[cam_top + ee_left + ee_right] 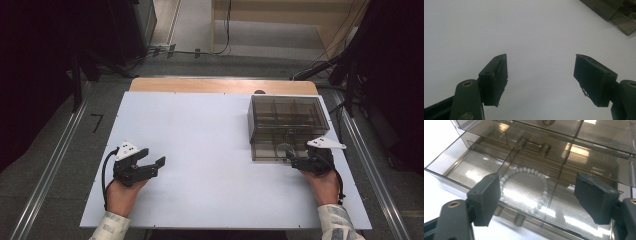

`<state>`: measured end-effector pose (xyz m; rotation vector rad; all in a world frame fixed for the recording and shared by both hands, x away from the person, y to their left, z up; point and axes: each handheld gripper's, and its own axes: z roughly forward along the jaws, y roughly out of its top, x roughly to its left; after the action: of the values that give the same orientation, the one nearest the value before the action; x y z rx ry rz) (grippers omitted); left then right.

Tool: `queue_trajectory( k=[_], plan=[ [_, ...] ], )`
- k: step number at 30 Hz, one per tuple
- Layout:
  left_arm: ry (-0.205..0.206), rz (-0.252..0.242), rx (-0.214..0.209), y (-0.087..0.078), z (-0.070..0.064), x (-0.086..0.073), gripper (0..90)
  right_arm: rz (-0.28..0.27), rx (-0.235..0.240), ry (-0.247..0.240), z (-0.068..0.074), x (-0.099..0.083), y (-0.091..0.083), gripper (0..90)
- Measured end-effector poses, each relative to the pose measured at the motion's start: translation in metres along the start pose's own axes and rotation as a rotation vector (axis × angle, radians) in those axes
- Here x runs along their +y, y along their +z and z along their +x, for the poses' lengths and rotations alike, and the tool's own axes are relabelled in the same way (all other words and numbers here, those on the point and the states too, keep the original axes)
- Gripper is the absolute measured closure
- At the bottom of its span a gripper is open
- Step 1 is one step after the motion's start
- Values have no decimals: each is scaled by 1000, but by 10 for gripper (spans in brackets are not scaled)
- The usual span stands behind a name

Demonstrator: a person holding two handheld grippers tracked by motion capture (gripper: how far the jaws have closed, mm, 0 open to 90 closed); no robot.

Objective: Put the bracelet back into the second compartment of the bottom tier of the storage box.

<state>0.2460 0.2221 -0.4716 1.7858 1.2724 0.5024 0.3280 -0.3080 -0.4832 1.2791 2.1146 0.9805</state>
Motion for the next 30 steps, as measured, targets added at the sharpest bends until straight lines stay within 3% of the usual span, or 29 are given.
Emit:
queue_trajectory(
  k=[7,17,30],
  plan=[
    [4,-1,24,-2,2,-3,193,-7,-7,-1,-1,-1,-10,96],
    [-32,7,30,-4,11,-8,125,-33,-41,-24,-8,-10,-28,89],
    [-29,4,28,-6,15,-15,58,-42,-86,47,-34,-38,-56,89]
  ],
)
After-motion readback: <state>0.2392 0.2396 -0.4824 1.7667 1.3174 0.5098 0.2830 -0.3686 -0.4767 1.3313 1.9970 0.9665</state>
